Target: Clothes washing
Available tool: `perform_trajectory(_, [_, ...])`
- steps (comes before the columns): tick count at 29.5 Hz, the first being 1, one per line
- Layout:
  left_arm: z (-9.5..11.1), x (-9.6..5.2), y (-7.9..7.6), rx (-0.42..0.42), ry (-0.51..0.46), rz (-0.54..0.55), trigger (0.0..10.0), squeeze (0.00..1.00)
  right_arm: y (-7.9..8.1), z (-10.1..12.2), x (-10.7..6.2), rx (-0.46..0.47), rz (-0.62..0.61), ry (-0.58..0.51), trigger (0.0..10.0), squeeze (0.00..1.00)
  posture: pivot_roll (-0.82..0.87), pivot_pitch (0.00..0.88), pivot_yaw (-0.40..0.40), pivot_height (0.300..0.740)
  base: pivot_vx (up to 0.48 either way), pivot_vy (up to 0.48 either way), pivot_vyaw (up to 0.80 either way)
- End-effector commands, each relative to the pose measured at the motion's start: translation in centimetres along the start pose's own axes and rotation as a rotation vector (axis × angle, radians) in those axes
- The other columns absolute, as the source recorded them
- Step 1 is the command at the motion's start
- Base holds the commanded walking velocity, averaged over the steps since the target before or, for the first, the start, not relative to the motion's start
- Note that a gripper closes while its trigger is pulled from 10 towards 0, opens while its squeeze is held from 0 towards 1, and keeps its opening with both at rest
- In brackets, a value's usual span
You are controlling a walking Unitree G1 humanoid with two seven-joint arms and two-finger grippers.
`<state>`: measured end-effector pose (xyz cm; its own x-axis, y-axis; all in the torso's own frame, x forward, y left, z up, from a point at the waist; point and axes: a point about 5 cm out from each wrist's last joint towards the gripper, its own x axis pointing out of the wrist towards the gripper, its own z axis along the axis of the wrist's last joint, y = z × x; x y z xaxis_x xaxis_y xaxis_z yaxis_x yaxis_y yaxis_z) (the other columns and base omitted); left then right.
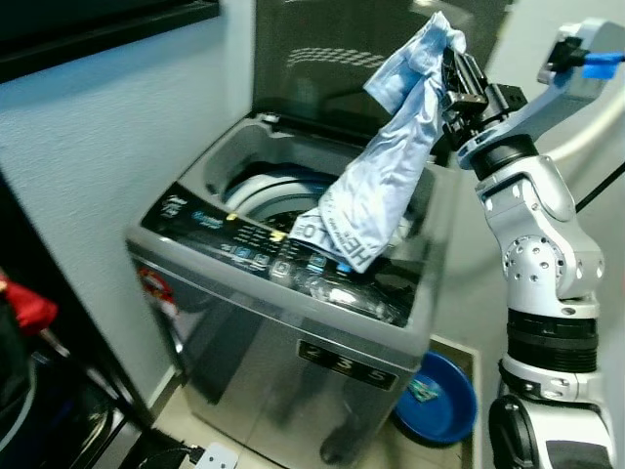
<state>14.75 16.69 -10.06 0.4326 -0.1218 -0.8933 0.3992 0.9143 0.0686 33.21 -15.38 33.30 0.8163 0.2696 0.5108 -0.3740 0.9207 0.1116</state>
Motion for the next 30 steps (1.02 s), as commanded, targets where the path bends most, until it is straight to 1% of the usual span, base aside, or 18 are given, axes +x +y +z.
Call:
perform_trajectory(1, [-0.5,-0.1,-0.1,-0.007,0.022,-0.007,10.0,0.0,0.0,-0.7,-0.1,-0.017,-0.003,0.038,10.0,0.0,0.04,0.018,-0.04,0.74,0.0,0.0,-0.79])
perform_trajectory(6, [-0.5,-0.1,-0.1,-0.008,0.02,-0.008,10.0,0.0,0.2,-1.1,-0.1,-0.037,0.012,0.058,10.0,0.0,0.04,0.019,-0.036,0.74,0.0,0.0,-0.63])
perform_trajectory(8, [-0.5,-0.1,-0.1,-0.01,0.022,-0.013,10.0,0.0,0.2,-1.8,-0.3,-0.084,0.01,0.1,10.0,0.0,0.04,0.021,-0.036,0.74,0.0,0.0,0.0])
perform_trajectory(10, [-0.5,-0.1,-0.1,-0.008,0.023,-0.014,10.0,0.0,0.2,-2.1,-0.4,-0.095,0.012,0.113,10.0,0.0,0.04,0.02,-0.035,0.74,0.124,0.0,0.0])
perform_trajectory(22, [-0.8,-0.1,-0.1,-0.003,0.031,-0.014,10.0,0.0,0.7,-2.5,-0.5,-0.103,0.045,0.128,10.0,0.0,0.04,0.026,-0.035,0.74,0.274,0.0,0.0])
perform_trajectory(24, [-0.9,-0.1,-0.1,-0.002,0.035,-0.01,10.0,0.0,1.1,-2.5,-0.4,-0.094,0.078,0.121,10.0,0.0,0.04,0.027,-0.036,0.74,0.272,0.0,0.0])
perform_trajectory(25, [-0.9,-0.1,-0.1,-0.002,0.035,-0.01,10.0,0.0,1.1,-2.5,-0.4,-0.094,0.078,0.121,10.0,0.0,0.04,0.027,-0.036,0.74,0.27,0.0,0.0])
perform_trajectory(27, [-1.0,-0.1,-0.1,-0.009,0.034,-0.01,10.0,0.0,1.9,-2.5,-0.3,-0.088,0.124,0.11,10.0,0.0,0.05,0.027,-0.037,0.74,0.266,0.0,0.0])
perform_trajectory(28, [-1.0,-0.1,-0.1,-0.009,0.034,-0.01,10.0,0.0,1.9,-2.5,-0.3,-0.088,0.124,0.11,10.0,0.0,0.05,0.027,-0.037,0.74,0.262,0.0,0.0])
perform_trajectory(30, [-1.0,-0.1,-0.2,-0.035,0.028,-0.01,10.0,0.0,2.5,-2.4,-0.2,-0.088,0.155,0.103,10.0,0.0,0.05,0.026,-0.042,0.74,0.0,0.0,0.0])
